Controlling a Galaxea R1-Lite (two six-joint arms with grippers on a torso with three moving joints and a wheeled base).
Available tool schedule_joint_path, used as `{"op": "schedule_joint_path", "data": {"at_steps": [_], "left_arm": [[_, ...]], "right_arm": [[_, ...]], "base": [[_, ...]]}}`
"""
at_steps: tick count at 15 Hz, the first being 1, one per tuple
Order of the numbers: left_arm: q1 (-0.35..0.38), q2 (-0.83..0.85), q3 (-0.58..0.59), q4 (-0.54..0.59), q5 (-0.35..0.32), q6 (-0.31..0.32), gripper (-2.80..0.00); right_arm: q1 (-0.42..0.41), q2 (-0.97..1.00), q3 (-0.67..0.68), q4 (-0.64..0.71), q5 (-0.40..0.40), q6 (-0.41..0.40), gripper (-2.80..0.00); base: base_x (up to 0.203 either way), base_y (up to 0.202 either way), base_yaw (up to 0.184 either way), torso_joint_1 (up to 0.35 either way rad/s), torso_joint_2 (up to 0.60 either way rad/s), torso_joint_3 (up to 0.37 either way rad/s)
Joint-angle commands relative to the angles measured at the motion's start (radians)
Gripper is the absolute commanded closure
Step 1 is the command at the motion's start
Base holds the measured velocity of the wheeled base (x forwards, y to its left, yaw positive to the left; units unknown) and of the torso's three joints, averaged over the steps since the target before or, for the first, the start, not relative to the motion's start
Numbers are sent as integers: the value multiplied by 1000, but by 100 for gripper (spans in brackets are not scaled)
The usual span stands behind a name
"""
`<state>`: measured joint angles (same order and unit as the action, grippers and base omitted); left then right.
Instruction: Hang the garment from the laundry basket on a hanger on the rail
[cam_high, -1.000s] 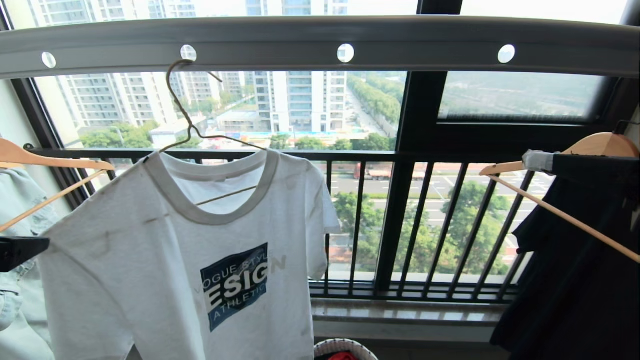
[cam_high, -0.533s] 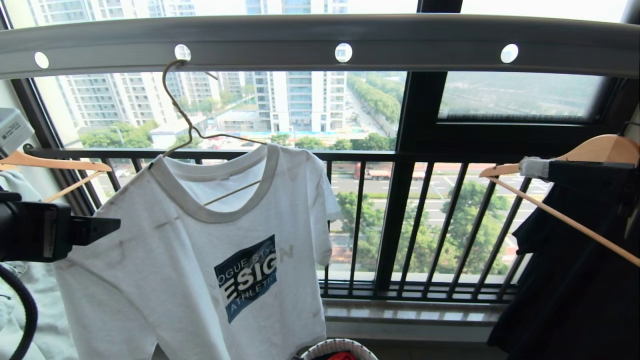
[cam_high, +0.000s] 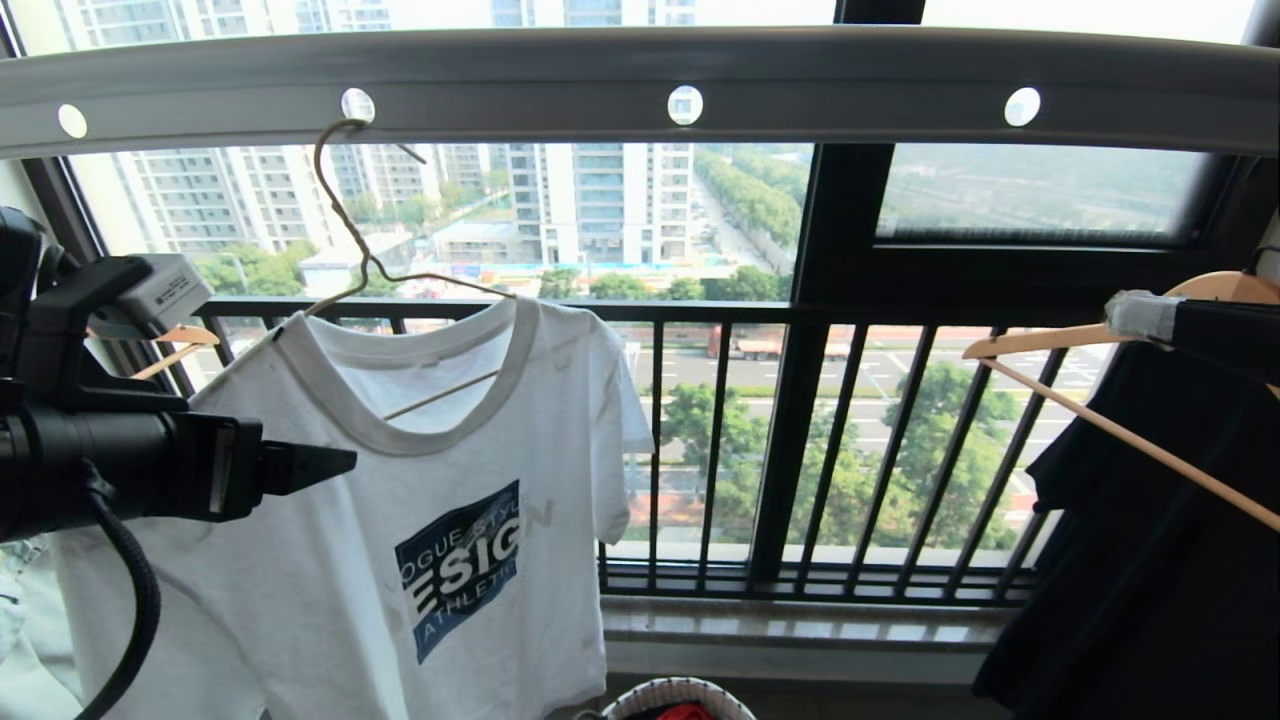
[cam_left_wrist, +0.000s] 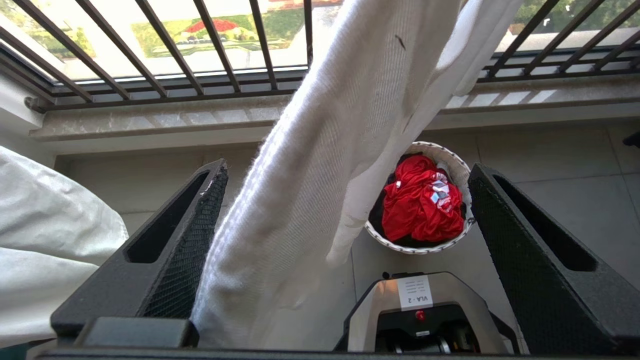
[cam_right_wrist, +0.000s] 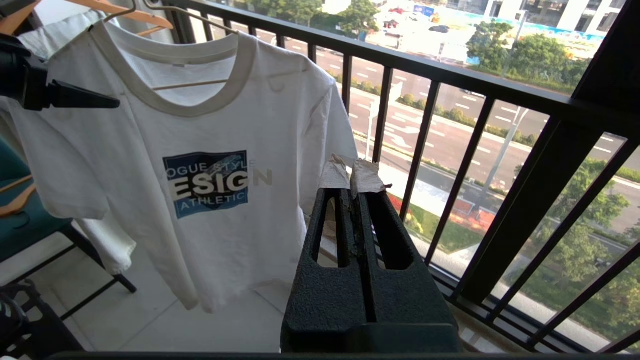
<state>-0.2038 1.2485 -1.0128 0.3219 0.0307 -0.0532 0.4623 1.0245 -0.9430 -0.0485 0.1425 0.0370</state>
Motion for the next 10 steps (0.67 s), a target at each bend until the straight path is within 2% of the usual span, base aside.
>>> {"op": "schedule_joint_path", "data": {"at_steps": [1, 10], "left_arm": [[0, -33, 36, 2, -8, -1, -280], [0, -171, 204, 2, -3, 3, -280]], "right_arm": [[-1, -3, 3, -2, 2, 0, 0], [1, -3, 4, -4, 2, -11, 0]], "base": [[0, 0, 0, 0, 0, 0], [0, 0, 0, 0, 0, 0]]}}
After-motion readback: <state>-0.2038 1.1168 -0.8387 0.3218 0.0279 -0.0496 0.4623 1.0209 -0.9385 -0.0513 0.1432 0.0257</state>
